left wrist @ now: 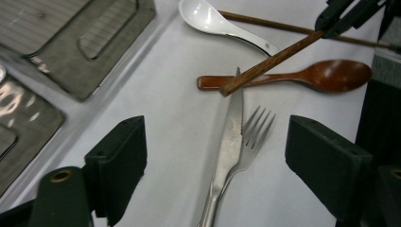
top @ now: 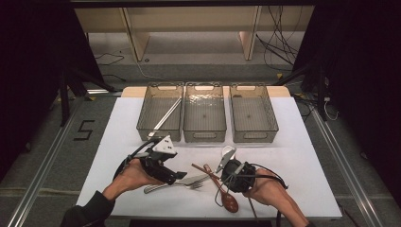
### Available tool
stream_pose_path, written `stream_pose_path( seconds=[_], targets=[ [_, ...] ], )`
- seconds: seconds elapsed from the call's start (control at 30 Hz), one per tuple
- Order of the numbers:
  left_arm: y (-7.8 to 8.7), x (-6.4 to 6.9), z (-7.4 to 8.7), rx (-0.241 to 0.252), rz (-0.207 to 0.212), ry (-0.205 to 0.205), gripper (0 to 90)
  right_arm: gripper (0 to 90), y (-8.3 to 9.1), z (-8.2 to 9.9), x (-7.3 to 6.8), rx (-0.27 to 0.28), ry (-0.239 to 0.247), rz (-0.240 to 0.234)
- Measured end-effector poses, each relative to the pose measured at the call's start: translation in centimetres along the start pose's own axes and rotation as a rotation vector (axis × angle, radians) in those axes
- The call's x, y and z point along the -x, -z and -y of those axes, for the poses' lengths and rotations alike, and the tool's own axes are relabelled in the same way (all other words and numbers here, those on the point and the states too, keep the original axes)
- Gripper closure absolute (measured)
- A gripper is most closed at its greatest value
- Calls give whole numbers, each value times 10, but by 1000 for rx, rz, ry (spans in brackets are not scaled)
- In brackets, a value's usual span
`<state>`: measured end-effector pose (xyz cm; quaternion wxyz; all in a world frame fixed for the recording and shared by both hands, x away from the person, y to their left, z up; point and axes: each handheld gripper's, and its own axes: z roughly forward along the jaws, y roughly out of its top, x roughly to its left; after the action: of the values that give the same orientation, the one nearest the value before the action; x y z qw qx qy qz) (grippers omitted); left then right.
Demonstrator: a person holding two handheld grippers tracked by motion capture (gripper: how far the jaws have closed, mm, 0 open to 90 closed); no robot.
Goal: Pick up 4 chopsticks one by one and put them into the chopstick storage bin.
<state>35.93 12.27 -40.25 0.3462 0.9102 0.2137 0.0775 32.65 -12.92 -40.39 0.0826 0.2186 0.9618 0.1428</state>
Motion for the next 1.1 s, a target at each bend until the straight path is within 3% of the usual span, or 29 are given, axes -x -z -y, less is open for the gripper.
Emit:
stream_pose_path(
  seconds=[0.17,0.57,0.77,1.1],
  targets=[
    [-6,5,-5,-37,43,-43,259,854,-2,-3,-6,-6,70,-13],
    [-23,20,-9,-137,115,-159,408,853,-3,-9,-19,-21,166,-19],
    [-26,23,-11,-162,147,-180,485,853,-3,-10,-22,-12,207,-25],
    [-32,29,-11,-183,208,-224,600,853,-1,-11,-26,-6,233,-35]
  ],
)
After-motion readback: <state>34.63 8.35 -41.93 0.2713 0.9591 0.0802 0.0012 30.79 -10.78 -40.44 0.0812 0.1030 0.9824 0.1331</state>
